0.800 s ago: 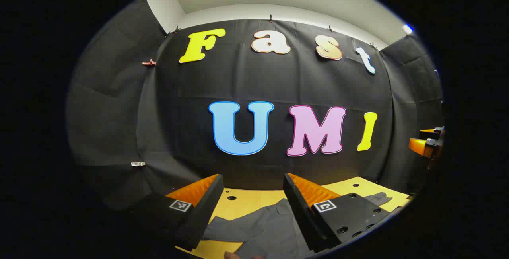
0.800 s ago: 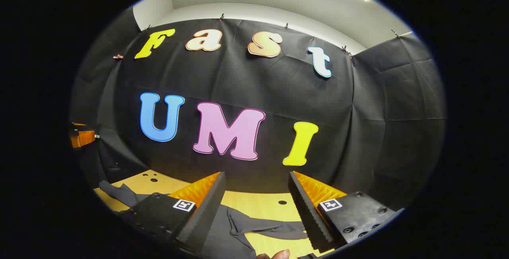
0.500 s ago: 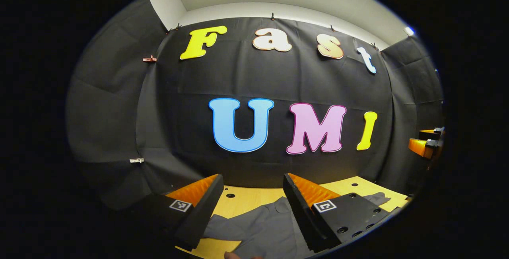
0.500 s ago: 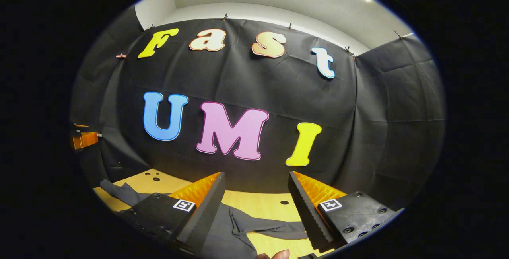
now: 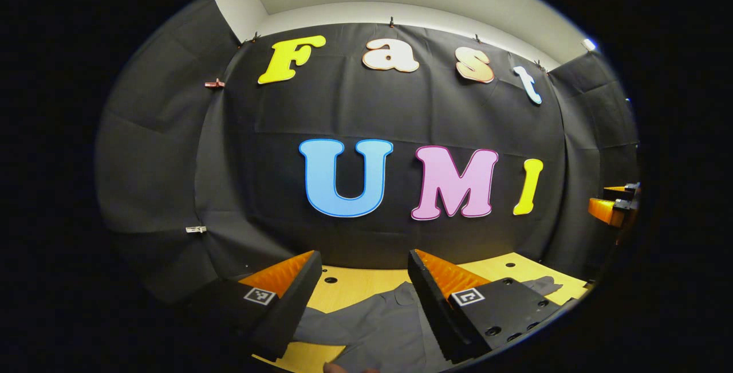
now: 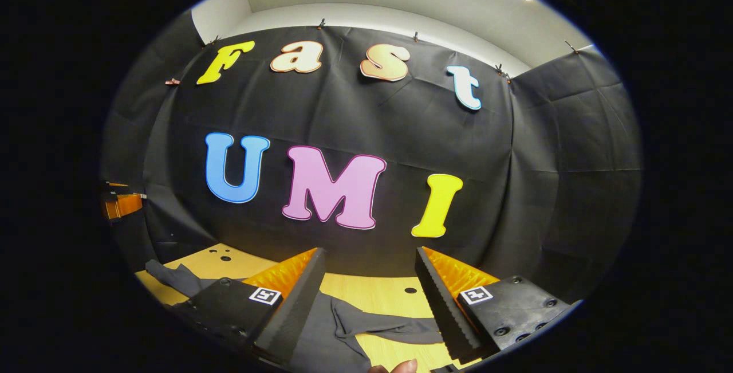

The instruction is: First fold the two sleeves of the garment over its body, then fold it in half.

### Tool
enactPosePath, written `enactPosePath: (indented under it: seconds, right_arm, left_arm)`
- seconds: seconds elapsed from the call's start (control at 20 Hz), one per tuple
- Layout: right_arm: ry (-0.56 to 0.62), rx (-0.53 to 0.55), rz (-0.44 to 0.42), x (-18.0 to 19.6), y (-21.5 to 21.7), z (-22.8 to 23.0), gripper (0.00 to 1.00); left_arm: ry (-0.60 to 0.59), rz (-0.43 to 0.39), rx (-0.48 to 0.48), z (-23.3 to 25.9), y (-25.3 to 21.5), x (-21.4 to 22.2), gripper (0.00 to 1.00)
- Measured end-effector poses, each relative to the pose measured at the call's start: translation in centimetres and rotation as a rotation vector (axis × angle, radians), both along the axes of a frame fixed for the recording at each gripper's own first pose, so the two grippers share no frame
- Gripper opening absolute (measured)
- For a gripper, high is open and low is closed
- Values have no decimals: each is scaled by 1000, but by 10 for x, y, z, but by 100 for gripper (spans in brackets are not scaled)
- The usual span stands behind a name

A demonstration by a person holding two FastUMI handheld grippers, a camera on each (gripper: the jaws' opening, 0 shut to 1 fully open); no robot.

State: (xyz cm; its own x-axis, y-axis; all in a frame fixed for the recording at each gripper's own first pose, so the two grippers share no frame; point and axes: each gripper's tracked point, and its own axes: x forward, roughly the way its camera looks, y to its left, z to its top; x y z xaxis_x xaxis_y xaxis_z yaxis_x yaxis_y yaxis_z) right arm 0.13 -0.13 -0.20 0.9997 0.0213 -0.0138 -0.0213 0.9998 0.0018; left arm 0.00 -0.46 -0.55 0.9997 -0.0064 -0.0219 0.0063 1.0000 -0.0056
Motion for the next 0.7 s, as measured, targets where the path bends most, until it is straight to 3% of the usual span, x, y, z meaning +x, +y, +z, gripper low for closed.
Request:
enactPosePath:
  seconds: [0.35,0.7]
  right_arm:
    - [43,-13,-30,30,-34,-18,97]
    - [197,-31,-29,89,-88,-101,97]
  left_arm:
    - [13,-44,1,-5,-34,9,95]
    - [23,-36,0,-8,-81,35,95]
